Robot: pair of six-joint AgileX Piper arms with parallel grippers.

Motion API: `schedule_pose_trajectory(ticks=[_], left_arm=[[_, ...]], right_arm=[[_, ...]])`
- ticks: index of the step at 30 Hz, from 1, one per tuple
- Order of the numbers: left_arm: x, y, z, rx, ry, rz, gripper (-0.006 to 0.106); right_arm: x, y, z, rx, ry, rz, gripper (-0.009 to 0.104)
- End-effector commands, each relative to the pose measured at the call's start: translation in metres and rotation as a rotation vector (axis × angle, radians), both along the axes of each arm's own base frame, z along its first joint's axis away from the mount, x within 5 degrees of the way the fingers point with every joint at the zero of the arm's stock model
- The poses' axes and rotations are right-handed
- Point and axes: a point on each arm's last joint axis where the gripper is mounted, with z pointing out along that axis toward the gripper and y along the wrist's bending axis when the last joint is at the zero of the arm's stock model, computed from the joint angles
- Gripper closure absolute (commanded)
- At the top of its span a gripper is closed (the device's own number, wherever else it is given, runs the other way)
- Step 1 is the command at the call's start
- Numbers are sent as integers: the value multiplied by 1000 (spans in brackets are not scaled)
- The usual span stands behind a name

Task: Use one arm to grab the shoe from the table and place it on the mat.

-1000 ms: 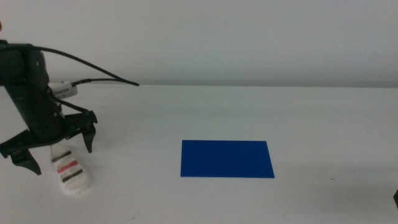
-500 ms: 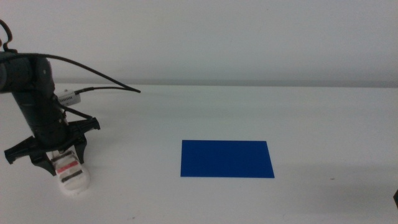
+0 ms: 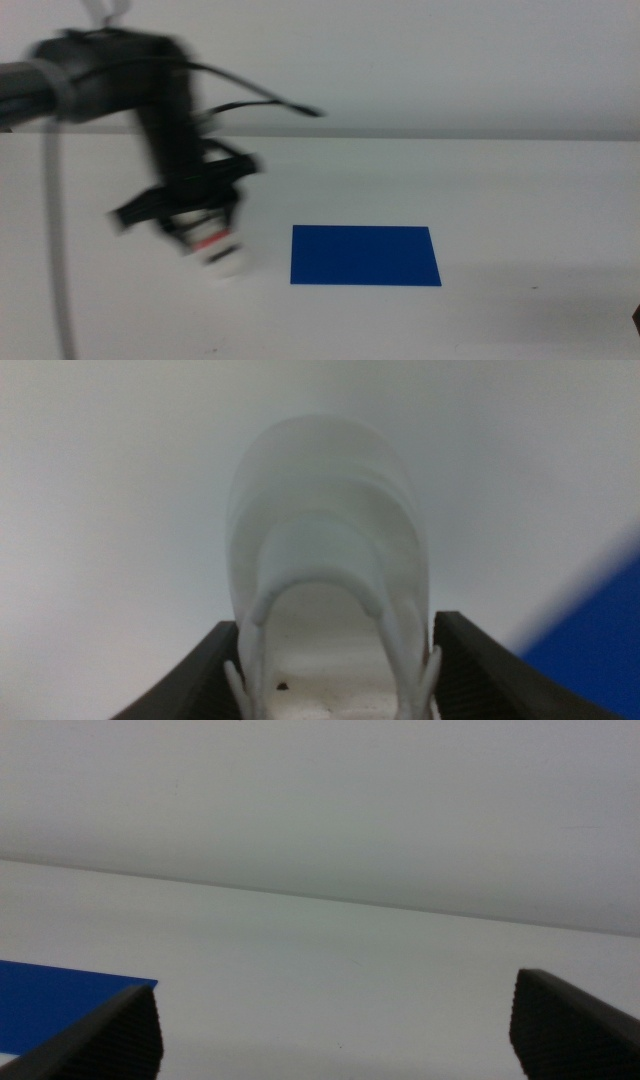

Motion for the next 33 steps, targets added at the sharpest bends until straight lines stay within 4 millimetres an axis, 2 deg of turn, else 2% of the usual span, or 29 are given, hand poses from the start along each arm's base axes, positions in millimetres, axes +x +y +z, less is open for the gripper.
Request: schedule_pose_trajectory(ticks=[1, 6, 8, 11, 14, 16, 17, 21, 24, 29, 33], left_arm=[[-1, -40, 2, 23, 49, -5, 102], [5, -127, -8, -41, 12, -144, 102], [5, -149, -15, -63, 9, -173, 102], [5, -166, -24, -65, 5, -196, 102], [5, -169, -30, -63, 11, -229, 102], [6, -168, -30, -54, -1, -334, 102], [7, -167, -31, -41, -16, -450, 102], [6, -167, -31, -37, -62, -1259, 102], [0, -175, -31, -52, -85, -1743, 102], [-7, -183, -31, -20, -90, -2185, 102], [-10, -188, -32, -5, -102, -2342, 102]], right_arm=[[-1, 0, -12, -1, -2, 0, 2], [-1, 0, -12, -1, -2, 0, 2], [-1, 0, -12, -1, -2, 0, 2], [-1, 0, -12, -1, -2, 0, 2], [-1, 0, -12, -1, -2, 0, 2], [-1, 0, -12, -1, -2, 0, 2], [-1, 0, -12, -1, -2, 0, 2], [-1, 0, -12, -1, -2, 0, 2], [-1, 0, -12, -1, -2, 0, 2], [-1, 0, -12, -1, -2, 0, 2], [-1, 0, -12, -1, -2, 0, 2]])
